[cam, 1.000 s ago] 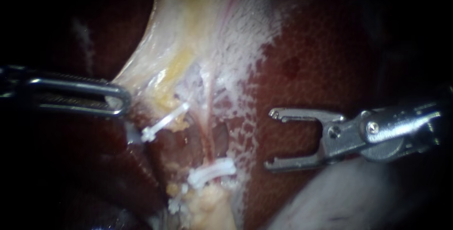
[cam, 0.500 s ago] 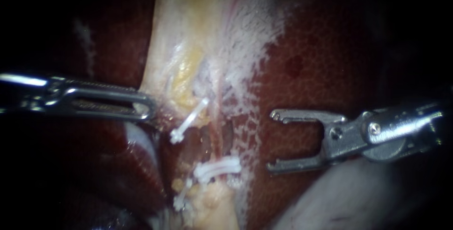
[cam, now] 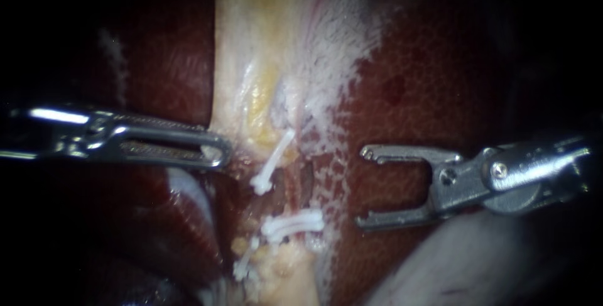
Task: Going back second clip right tube
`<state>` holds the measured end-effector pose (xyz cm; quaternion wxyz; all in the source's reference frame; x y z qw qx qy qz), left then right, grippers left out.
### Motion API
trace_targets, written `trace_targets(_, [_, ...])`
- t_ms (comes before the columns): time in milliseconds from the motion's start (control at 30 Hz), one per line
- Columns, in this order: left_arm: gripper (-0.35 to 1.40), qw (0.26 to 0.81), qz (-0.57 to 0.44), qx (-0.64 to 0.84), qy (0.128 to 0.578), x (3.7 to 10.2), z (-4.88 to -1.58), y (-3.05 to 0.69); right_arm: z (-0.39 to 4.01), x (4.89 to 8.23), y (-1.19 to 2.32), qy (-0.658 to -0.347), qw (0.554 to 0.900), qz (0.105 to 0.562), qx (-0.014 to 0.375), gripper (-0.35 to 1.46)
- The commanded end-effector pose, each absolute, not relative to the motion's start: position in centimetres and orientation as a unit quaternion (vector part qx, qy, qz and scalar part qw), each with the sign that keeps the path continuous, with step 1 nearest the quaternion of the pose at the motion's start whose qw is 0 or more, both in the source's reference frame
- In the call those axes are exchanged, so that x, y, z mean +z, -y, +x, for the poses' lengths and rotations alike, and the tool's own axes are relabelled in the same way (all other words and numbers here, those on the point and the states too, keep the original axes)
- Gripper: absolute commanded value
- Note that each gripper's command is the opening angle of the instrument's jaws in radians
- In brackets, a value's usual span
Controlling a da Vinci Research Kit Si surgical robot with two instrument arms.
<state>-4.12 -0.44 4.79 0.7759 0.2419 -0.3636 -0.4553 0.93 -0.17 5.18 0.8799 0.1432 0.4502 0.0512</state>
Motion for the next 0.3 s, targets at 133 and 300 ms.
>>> trace_targets(133, [-0.35,0.771,0.248,-0.463,0.360,4.81,-4.12,0.47,0.93,5.18,0.18,-0.450,0.880,0.143,0.051,0.60])
trace_targets(300, [-0.35,0.770,0.241,-0.471,0.357,4.82,-4.13,0.48,0.92,5.18,0.18,-0.451,0.880,0.145,0.050,0.60])
